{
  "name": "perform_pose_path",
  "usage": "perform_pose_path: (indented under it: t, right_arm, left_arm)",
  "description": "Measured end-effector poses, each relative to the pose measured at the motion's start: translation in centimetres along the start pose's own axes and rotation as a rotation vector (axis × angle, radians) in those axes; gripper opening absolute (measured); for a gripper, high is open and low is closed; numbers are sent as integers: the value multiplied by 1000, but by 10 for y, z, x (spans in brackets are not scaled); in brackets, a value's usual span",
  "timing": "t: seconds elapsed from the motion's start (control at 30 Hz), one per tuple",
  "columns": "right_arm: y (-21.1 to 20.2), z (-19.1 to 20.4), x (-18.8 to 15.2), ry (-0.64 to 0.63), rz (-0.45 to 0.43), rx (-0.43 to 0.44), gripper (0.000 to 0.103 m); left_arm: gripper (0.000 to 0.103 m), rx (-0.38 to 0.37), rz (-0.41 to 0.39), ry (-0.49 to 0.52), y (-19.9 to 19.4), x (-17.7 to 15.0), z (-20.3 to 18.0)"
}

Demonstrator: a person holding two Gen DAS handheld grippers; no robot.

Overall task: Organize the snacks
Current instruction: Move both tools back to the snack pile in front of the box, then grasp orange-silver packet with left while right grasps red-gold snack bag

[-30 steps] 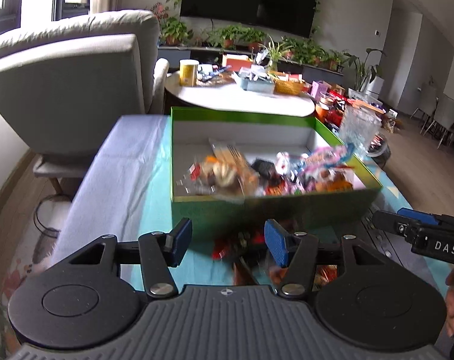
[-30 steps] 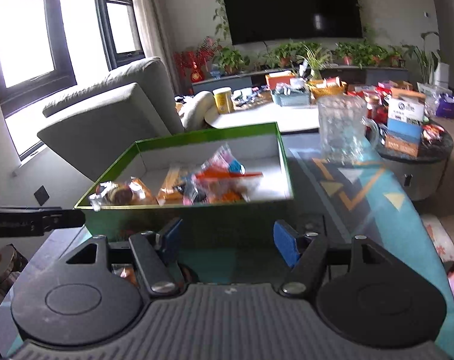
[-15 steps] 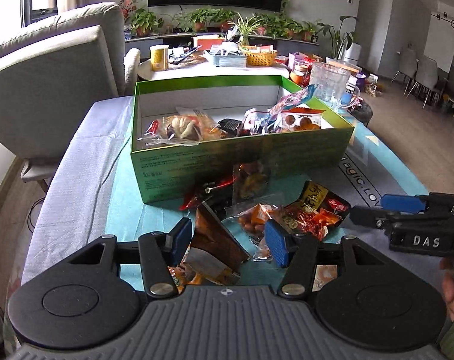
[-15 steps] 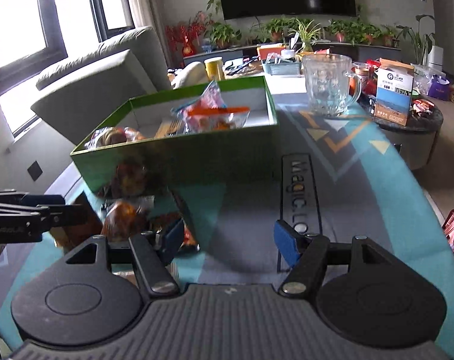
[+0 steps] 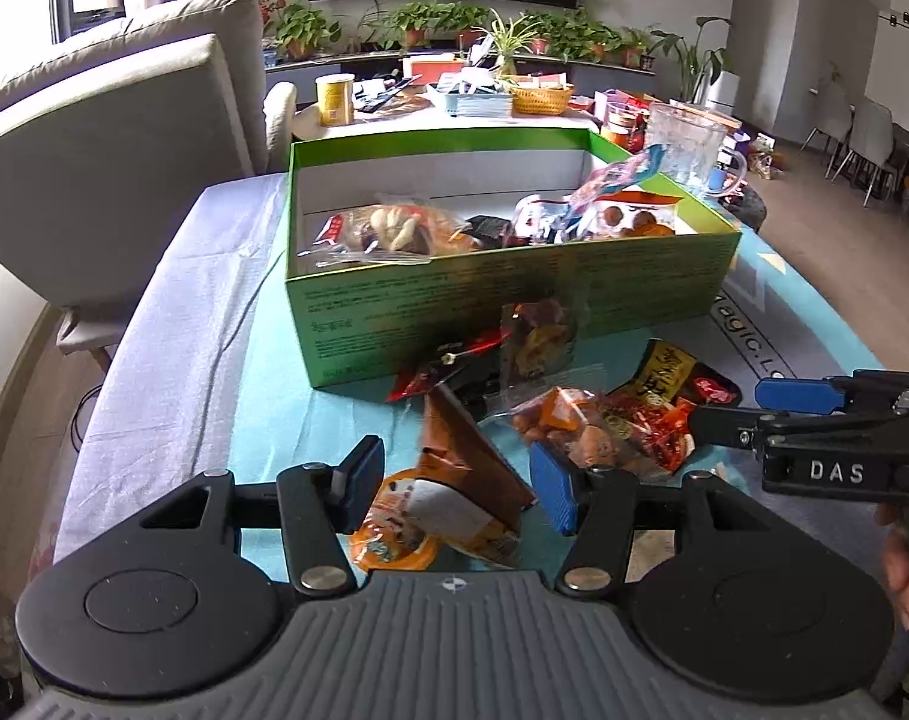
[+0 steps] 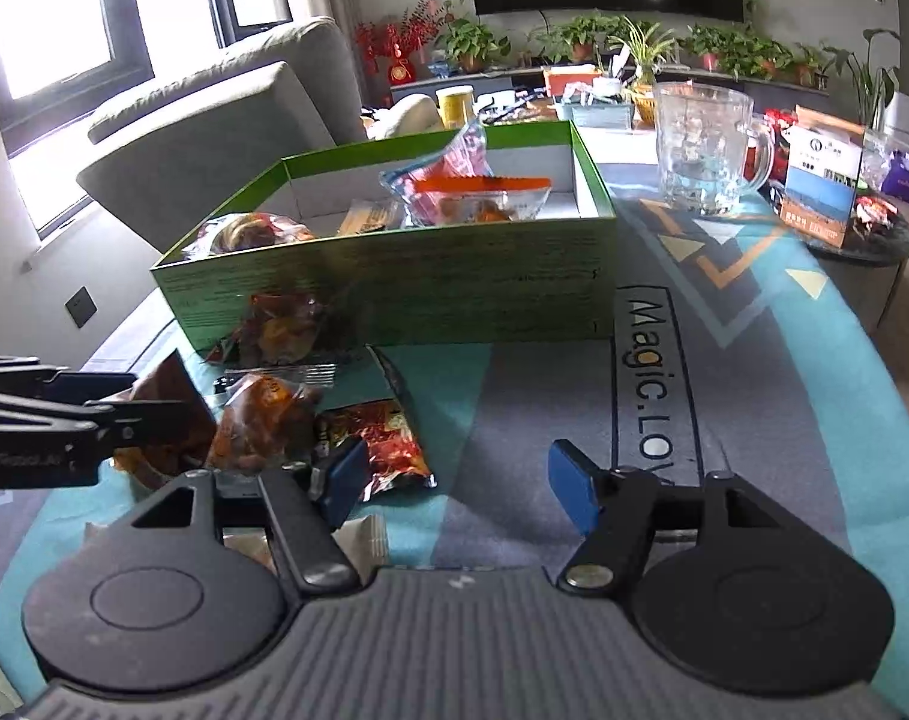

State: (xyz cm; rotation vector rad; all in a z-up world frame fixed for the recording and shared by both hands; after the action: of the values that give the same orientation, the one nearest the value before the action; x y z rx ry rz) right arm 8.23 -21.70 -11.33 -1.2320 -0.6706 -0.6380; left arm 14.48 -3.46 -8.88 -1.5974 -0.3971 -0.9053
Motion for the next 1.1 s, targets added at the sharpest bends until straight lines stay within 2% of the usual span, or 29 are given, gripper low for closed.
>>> perform_pose_path:
  t: [0.3, 0.47, 0.6, 0.83, 0.93, 1.0, 1.1]
  right_arm:
    - [8, -36, 4, -37, -19, -157, 44]
    - [-1, -66, 13, 2, -42, -243, 44]
    - [-13, -72, 13, 82, -67, -223, 44]
    - [-12, -46, 7, 162, -68, -136, 44]
    - [-1, -41, 11, 216, -64, -183, 44]
    - [4, -38, 17, 281, -89, -182, 44]
    - [15, -37, 26, 338, -85, -203, 44]
  left_arm:
    - [51, 28, -2, -25, 4, 2, 13]
    - [51, 71, -11, -49, 4, 5, 23]
    - [51, 88, -23, -74, -1, 7, 25]
    - [51, 49, -58, -11, -13, 11, 6]
    - [51, 49, -59, 23, -12, 10, 0]
    - [51, 64, -49, 36, -9, 7, -2]
    - [51, 66, -40, 23, -7, 4, 1]
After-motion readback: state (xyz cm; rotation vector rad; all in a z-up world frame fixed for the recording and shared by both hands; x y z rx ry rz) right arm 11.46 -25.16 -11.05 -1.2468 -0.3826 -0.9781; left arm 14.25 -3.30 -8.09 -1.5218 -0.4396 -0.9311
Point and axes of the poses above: each gripper's, at about its wrist camera, not at the fingertips, and y roughly the way its jaws point, z to its left, x to its top, the point moved 8 cm from there along y, roughly the way its jaws point, and after that the axes turned 3 degrees about x, right-handed, at the moved point
